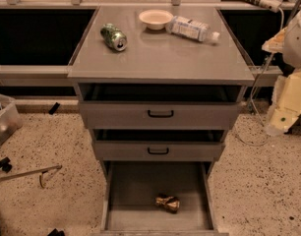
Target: Pick orange can from bottom drawer and place on counter
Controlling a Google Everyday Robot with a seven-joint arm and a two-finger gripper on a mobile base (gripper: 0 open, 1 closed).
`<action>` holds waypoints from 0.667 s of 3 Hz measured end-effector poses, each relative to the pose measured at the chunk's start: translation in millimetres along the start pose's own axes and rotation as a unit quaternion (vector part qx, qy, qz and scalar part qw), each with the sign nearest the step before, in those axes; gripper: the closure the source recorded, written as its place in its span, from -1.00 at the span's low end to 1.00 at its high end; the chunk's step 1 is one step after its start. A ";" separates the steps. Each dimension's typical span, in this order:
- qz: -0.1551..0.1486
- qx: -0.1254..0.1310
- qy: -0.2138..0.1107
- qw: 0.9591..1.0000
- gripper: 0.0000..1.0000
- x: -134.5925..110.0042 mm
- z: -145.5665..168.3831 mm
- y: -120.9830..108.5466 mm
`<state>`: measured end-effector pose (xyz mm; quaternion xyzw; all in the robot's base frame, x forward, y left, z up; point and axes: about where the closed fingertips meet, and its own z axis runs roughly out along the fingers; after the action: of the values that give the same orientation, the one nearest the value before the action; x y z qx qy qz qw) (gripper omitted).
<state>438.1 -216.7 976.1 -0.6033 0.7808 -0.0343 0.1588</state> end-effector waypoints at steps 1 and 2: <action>0.000 0.000 0.000 1.000 -1.00 0.0 0.0 0.0; 0.007 0.003 -0.006 1.000 -1.00 3.4 10.5 2.3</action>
Offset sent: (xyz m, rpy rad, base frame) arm 0.0006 -0.0045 -0.0331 0.0336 0.0031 -0.0287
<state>438.3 -217.8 964.9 -0.5974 0.7840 -0.0321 0.1656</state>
